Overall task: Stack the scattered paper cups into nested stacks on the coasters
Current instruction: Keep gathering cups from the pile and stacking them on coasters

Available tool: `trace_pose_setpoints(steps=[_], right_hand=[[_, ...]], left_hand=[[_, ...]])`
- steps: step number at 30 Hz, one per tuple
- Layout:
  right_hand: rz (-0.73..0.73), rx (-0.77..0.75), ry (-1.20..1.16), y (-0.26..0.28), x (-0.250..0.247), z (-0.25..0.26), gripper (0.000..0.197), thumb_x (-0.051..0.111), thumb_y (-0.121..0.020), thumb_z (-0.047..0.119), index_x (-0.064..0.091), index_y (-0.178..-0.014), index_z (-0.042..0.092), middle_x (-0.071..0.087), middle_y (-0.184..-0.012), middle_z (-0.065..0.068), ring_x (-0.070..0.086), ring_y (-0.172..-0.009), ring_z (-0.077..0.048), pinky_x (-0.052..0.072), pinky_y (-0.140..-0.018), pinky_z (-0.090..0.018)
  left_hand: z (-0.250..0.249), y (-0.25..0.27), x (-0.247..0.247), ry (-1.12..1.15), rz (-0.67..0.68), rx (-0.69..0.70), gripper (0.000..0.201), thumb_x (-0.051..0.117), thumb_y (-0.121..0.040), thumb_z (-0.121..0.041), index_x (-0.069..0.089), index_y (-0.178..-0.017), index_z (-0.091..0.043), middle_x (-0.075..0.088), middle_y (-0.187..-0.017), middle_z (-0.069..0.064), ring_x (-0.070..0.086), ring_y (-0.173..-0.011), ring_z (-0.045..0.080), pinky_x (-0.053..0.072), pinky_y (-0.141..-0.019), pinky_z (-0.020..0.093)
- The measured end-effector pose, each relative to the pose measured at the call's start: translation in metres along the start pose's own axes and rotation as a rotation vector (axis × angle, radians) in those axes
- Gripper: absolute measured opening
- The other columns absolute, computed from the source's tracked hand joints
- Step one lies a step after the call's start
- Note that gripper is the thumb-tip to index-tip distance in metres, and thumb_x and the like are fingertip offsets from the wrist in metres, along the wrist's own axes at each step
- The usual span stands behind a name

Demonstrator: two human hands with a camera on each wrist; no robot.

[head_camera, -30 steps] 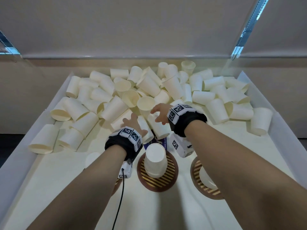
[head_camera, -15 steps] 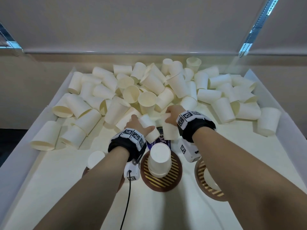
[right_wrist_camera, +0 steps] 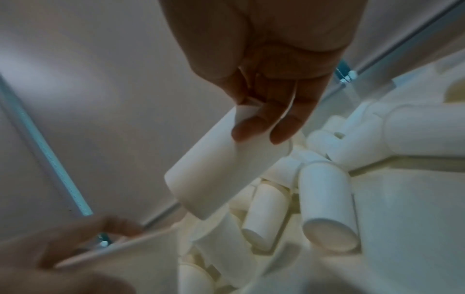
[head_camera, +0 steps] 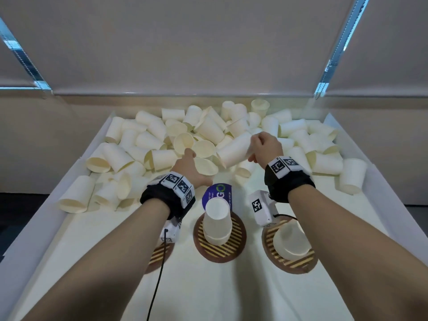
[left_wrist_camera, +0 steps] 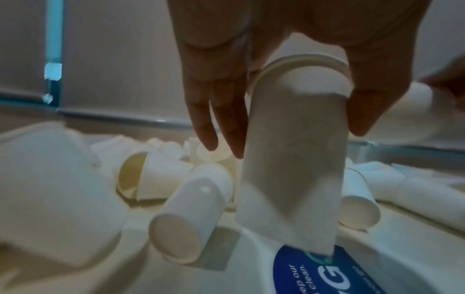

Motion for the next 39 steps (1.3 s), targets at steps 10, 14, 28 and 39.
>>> trace_pose_setpoints(steps=[10, 14, 28, 39], right_hand=[[0.289, -0.221, 0.130, 0.033, -0.004, 0.058, 0.026, 0.040, -0.098, 0.025, 0.063, -0.098, 0.014, 0.061, -0.067, -0.003, 0.058, -0.057, -0.011, 0.050, -0.067, -0.029], [0.458, -0.116, -0.019, 0.051, -0.001, 0.065, 0.025, 0.036, -0.100, 0.030, 0.056, -0.098, 0.014, 0.054, -0.068, -0.003, 0.054, -0.055, -0.015, 0.050, -0.061, -0.027], [0.458, 0.249, -0.349, 0.091, 0.060, 0.079, 0.030, 0.035, -0.097, 0.006, 0.042, -0.069, 0.011, 0.044, -0.068, -0.006, 0.047, -0.051, -0.016, 0.046, -0.056, -0.026], [0.727, 0.339, 0.045, 0.127, 0.134, 0.065, 0.038, 0.037, -0.098, 0.015, 0.044, -0.132, -0.001, 0.060, -0.121, -0.010, 0.062, -0.061, -0.016, 0.044, -0.056, -0.027]], left_hand=[[-0.038, 0.018, -0.024, -0.119, -0.065, 0.058, 0.066, 0.079, -0.058, -0.042, 0.052, -0.111, -0.015, 0.059, -0.104, 0.003, 0.058, -0.096, 0.025, 0.048, -0.089, 0.042], [-0.052, 0.031, -0.042, -0.020, -0.142, 0.185, 0.063, 0.083, -0.057, -0.036, 0.056, -0.111, -0.017, 0.058, -0.105, 0.004, 0.058, -0.093, 0.023, 0.050, -0.080, 0.034], [-0.003, 0.073, -0.104, 0.332, -0.082, 0.120, 0.046, 0.082, -0.067, -0.030, 0.056, -0.104, -0.022, 0.055, -0.085, -0.006, 0.058, -0.066, 0.016, 0.052, -0.052, 0.025], [0.071, 0.082, -0.095, -0.351, 0.052, 0.052, 0.046, 0.073, -0.069, -0.043, 0.056, -0.109, -0.029, 0.058, -0.107, -0.001, 0.057, -0.097, 0.022, 0.043, -0.071, 0.027]])
Point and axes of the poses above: each hand's wrist, its own y-axis away from the middle knuckle, its own x-axis out of the palm, z = x × y, the point moved 5 cm from there along -y, towards the middle knuckle
